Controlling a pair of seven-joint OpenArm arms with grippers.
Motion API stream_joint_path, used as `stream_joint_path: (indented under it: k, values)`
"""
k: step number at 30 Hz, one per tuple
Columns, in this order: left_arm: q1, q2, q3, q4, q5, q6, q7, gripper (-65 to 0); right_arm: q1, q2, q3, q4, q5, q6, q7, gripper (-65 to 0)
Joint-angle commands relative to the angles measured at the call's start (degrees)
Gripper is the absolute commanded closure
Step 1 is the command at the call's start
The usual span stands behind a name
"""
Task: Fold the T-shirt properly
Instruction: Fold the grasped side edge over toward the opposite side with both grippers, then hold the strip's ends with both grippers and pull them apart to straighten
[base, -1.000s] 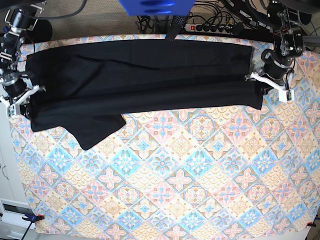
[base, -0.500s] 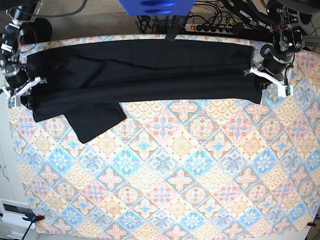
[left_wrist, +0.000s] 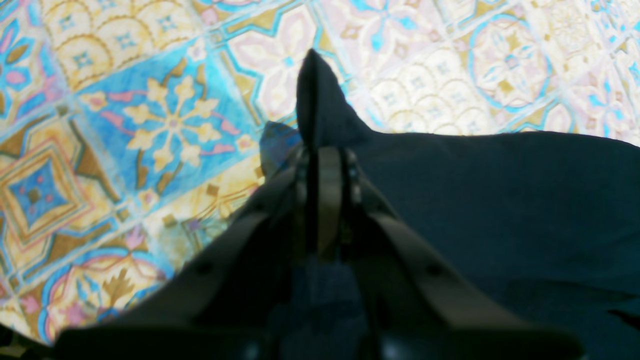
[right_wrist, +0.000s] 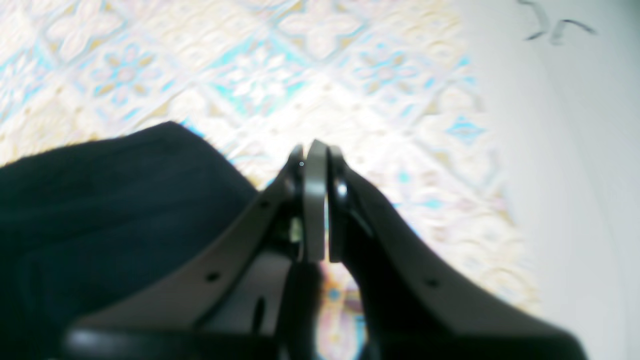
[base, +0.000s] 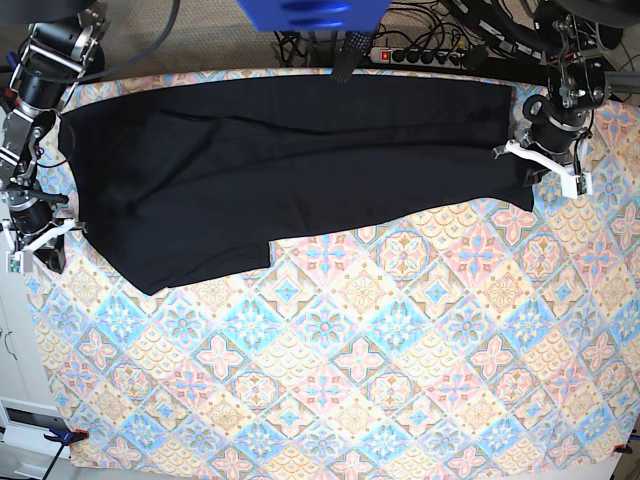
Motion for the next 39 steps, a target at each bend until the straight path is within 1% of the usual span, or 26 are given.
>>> stream_joint_path:
  k: [1,6,8,9,11,14,15,17,20,23,25,29,31,36,39]
  values:
    - [-0.05,-0.71,-0.45,0.93,-0.45,-0.17,-1.19,0.0,0.74,1.53,0.28,1.19,1.11,0.08,1.55,0.0]
    - [-1.11,-0.80,-0.19,0.67,-0.36,-0.17,-1.11,0.0,-2.34,1.53,-0.34,1.36,1.11,0.16,1.64,-0.1]
    - [-1.37,-0.80,-0.19,0.67,-0.36,-0.17,-1.02,0.0,-2.34,1.53,-2.45,1.36,1.11,0.16,1.28,-0.4]
    - [-1.37,-0.80,-0.19,0.67,-0.36,-0.17,-1.02,0.0,-2.34,1.53,-4.56,1.19,1.11,0.16,1.20,-1.5]
    - [-1.37,-0.80,-0.19,0.67,-0.36,-0.17,-1.02,0.0,-0.84,1.97,-9.48,0.92,1.11,0.16,0.67,-5.8]
    - [-1.64,-0.80,-0.10,0.67,-0.36,-0.17,-0.93,0.0,5.75,2.06,-17.92,0.48,1.11,0.16,-3.37,-18.4]
    - [-1.72,-0.80,-0.10,0.58,-0.36,-0.17,-0.93,0.0,7.07,2.06,-19.15,-0.83,1.02,0.16,-4.87,-22.6]
    - [-1.72,-0.80,-0.10,0.67,-0.36,-0.17,-0.93,0.0,9.27,2.15,-20.29,-3.91,0.94,0.16,-6.19,-28.9]
    - [-1.64,-0.80,-0.10,0.58,-0.36,-0.17,-0.93,0.0,13.40,2.15,-21.87,-8.75,-0.47,0.16,-6.10,-33.3]
    - [-1.64,-0.80,-0.19,0.58,-0.36,-0.17,-0.93,0.0,17.79,1.97,-23.10,-13.58,-6.18,0.16,-5.57,-34.3]
    - [-1.64,-0.80,-0.19,0.58,-0.36,-0.17,-0.93,0.0,19.82,1.89,-23.02,-16.39,-9.61,0.16,-2.94,-34.2]
    - [-1.64,-0.80,-0.19,0.58,-0.36,-0.17,-0.93,0.0,20.43,1.89,-23.02,-22.02,-13.66,0.16,0.41,-34.3]
    - [-1.64,-0.80,-0.19,0.58,-0.36,-0.17,-0.93,0.0,20.61,1.97,-23.02,-24.48,-14.27,0.16,1.46,-34.4]
    - [-1.64,-0.80,-0.19,0.58,-0.36,-0.17,-0.93,0.0,24.30,1.97,-23.10,-29.32,-14.45,0.16,3.92,-34.4]
    - [-1.64,-0.80,-0.19,0.58,-0.36,-0.17,-0.93,0.0,24.74,1.97,-23.19,-31.60,-14.45,0.16,4.98,-34.4]
